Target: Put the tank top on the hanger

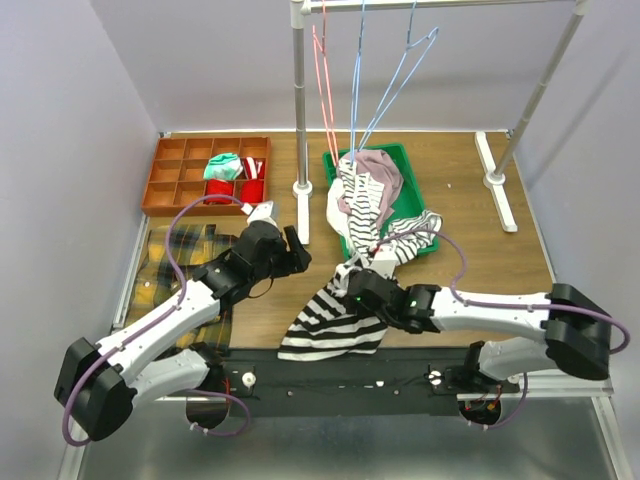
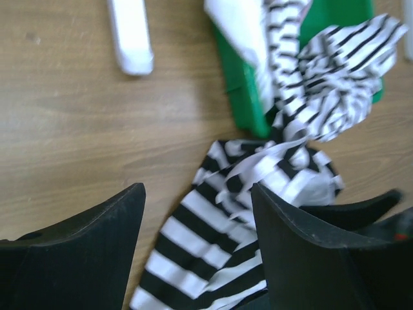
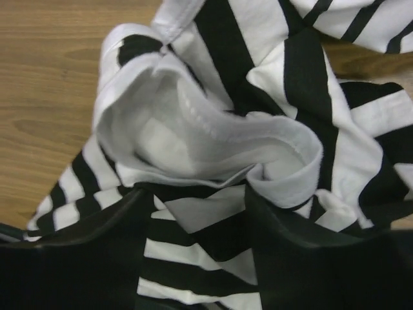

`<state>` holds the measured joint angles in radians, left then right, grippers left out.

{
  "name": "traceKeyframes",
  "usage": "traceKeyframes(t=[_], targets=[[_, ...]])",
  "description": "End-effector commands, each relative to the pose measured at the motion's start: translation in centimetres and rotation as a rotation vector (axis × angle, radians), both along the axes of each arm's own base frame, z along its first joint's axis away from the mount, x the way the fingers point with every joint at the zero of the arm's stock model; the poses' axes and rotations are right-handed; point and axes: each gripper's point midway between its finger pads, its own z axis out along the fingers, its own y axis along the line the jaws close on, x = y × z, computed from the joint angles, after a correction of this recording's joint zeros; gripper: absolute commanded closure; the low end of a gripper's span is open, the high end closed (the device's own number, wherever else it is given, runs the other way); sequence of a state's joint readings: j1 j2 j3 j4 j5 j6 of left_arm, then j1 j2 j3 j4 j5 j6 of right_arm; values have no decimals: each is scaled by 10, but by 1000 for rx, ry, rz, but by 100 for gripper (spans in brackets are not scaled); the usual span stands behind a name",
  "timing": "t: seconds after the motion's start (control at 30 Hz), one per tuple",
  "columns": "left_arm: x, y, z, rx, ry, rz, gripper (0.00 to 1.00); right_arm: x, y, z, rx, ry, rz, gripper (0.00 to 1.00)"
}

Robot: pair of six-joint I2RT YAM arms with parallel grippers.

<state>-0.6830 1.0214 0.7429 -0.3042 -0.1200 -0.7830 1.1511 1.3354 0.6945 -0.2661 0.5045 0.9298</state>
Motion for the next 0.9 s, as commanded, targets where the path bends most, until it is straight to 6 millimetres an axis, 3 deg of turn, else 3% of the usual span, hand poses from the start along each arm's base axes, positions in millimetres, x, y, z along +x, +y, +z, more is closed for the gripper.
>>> traceKeyframes(t=[0.0,0.2,0.33,0.4,0.5,0.53,0.57,0.7,0.8,0.87], targets=[[-17,7,-36,-6,86,27,31,9,5,53,113,-105,3,30],[-34,-13,-44,-69,94,-95,39,17,-17,92,32,-183,-20,27],[-43,-30,-49,-80,104,-167,43,30,-10,103,-41,-237,27,27],[-45,-35,-55,-82,122,-175,45,37,-1,89,-87,-201,65,28],[-47,-40,-60,-81,137,-181,46,43,21,89,-115,-203,167,29],[-47,-41,-60,-80,136,-182,46,45,22,77,-166,-185,184,29],[-47,-42,-61,-83,135,-188,46,48,25,79,-175,-187,181,29],[-46,-49,-50,-108,105,-207,46,56,19,68,-193,-171,161,29],[-46,-59,-42,-114,78,-258,45,57,4,61,-193,-146,121,31],[-45,-63,-42,-91,68,-286,43,55,-2,67,-161,-152,104,31]])
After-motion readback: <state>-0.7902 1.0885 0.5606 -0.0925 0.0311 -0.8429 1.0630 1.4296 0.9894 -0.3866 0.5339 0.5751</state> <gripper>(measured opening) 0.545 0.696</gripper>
